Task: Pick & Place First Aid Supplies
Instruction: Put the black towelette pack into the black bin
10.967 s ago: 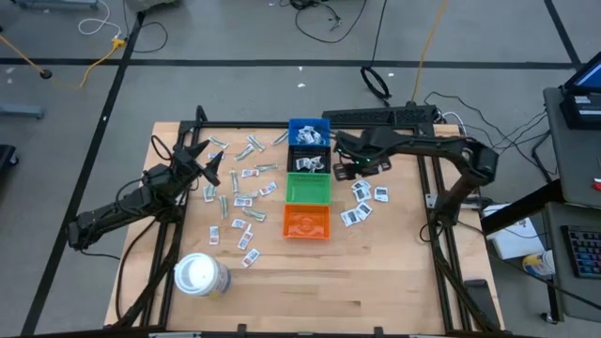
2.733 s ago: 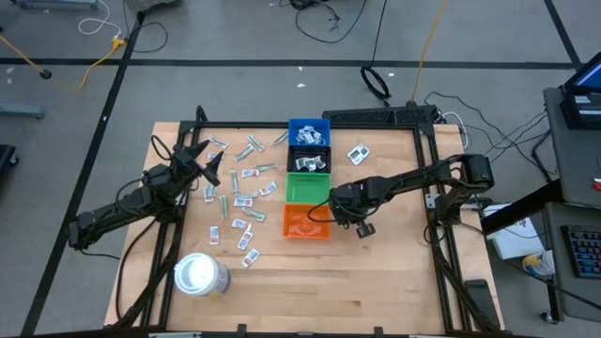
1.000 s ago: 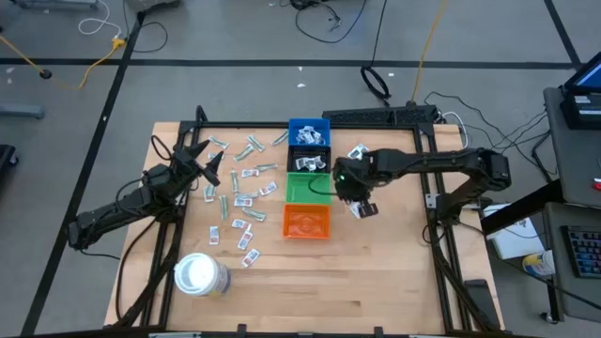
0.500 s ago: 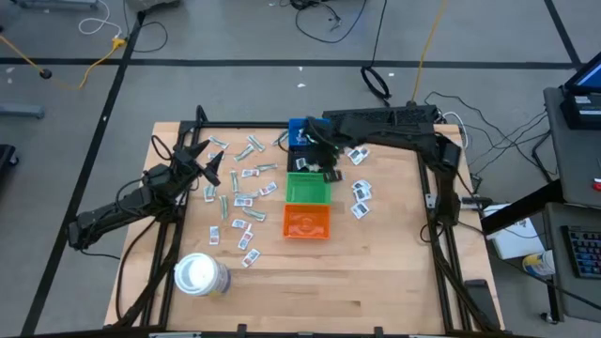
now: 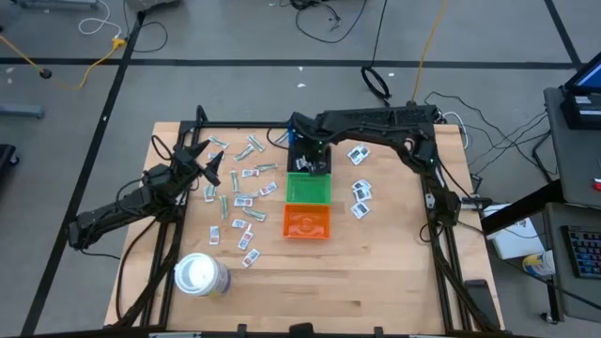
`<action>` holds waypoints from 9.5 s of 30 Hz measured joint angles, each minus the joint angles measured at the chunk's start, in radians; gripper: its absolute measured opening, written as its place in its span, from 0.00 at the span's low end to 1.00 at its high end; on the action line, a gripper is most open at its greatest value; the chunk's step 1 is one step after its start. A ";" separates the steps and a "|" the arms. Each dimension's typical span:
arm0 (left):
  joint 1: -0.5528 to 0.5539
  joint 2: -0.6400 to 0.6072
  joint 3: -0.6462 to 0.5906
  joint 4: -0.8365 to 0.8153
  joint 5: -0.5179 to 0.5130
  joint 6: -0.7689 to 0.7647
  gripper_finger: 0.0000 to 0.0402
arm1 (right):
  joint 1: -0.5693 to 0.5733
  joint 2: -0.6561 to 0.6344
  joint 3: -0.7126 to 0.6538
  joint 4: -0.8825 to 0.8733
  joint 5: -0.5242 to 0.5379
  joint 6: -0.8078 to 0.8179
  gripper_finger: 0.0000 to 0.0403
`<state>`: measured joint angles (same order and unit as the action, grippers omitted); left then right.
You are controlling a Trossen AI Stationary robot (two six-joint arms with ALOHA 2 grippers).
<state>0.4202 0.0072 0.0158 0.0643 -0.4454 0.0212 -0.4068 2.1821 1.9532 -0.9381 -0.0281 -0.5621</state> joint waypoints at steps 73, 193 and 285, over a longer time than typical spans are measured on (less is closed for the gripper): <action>0.000 0.000 0.000 0.000 0.000 0.000 0.76 | 0.248 -0.589 -0.696 -0.157 0.022 1.493 0.48; 0.000 0.000 0.000 0.000 0.000 0.000 0.76 | 0.045 0.073 0.052 -0.064 0.208 0.180 0.21; 0.000 0.000 0.000 0.000 0.000 0.000 0.76 | 0.191 -0.534 -1.040 0.356 0.057 0.210 0.21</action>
<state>0.4205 0.0071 0.0162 0.0642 -0.4450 0.0216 -0.2155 1.6478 0.9134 -0.5819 0.0291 -0.3521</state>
